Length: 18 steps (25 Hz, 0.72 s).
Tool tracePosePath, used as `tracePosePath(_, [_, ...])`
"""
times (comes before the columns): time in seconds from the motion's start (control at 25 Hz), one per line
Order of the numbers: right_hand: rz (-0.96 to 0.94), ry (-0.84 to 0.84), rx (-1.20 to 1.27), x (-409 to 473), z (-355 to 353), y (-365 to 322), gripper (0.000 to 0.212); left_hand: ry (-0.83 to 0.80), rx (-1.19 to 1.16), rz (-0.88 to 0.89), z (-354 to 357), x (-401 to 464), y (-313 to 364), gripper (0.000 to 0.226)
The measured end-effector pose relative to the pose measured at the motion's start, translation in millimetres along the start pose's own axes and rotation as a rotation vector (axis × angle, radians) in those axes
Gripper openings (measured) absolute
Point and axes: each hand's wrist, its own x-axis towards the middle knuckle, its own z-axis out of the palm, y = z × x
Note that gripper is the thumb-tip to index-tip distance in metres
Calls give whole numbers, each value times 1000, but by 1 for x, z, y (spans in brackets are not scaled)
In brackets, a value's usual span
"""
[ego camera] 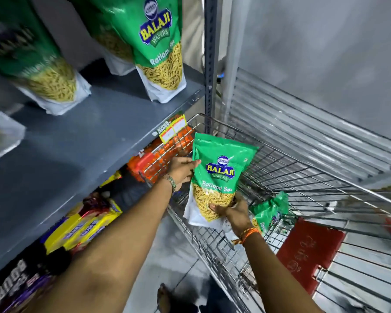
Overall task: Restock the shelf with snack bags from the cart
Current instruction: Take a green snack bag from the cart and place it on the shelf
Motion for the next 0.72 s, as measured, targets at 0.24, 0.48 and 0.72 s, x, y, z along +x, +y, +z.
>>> tracePosePath(0.24, [-109, -156, -37, -32, 9, -75, 59, 137, -237, 215, -6, -98, 49, 12])
tracePosePath(0.48, [-271, -368, -67, -27, 66, -156, 69, 287, -432, 407, -43, -168, 114, 10])
tracePosePath(0.72, [-387, -594, -205, -4, 177, -221, 67, 450, -527, 555, -121, -202, 160, 9])
